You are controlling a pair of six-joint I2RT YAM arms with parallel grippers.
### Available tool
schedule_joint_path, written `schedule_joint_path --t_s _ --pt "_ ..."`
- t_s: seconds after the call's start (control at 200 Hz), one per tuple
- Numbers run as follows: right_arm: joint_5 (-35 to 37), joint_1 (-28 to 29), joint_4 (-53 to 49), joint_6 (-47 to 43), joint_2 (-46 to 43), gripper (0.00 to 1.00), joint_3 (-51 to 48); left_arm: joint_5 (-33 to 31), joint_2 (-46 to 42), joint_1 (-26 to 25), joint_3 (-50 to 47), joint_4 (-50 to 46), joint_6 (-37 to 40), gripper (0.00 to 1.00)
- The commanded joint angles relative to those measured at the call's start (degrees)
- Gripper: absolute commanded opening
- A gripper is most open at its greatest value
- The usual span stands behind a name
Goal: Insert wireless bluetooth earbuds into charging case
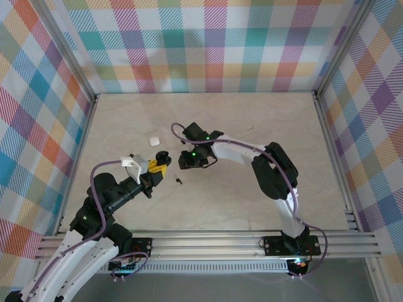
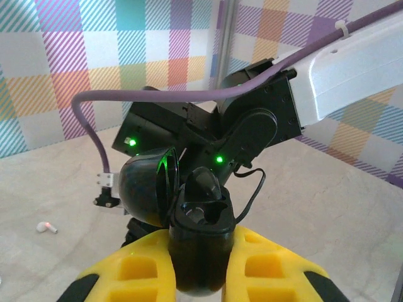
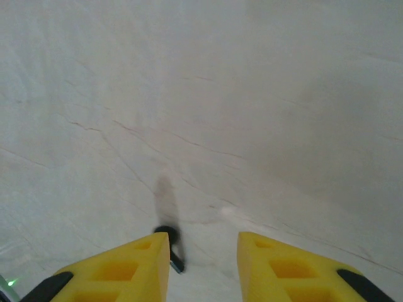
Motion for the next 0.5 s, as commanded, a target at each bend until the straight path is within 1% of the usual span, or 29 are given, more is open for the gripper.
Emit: schedule_joint_path --t_s 0.0,0.145,0.245,0.345,0.495 --pt "1.1 2.1 -4.1 -2.7 2.8 0.31 4.6 -1.6 -1.9 -0.5 0.0 -1.9 0.7 0.00" --pt "3.8 4.8 -7.9 -6.4 5.3 0.31 8.3 -2.3 -4.0 -0.5 -0.4 -2.5 0.1 0.00" --pt "7.0 6.4 -10.1 -9.2 6.0 0.32 9.4 -2.4 -4.9 -0.5 -0.1 -3.0 -0.1 0.00" --pt "9.5 7.1 -12.1 -10.6 6.5 0.32 10.4 -2.4 -5.1 -0.5 0.3 -3.4 0.1 0.00" --pt "11.1 8.2 -14.9 -12.8 7.6 0.33 12.6 -2.0 -5.1 -0.5 0.5 -3.6 0.0 0.00"
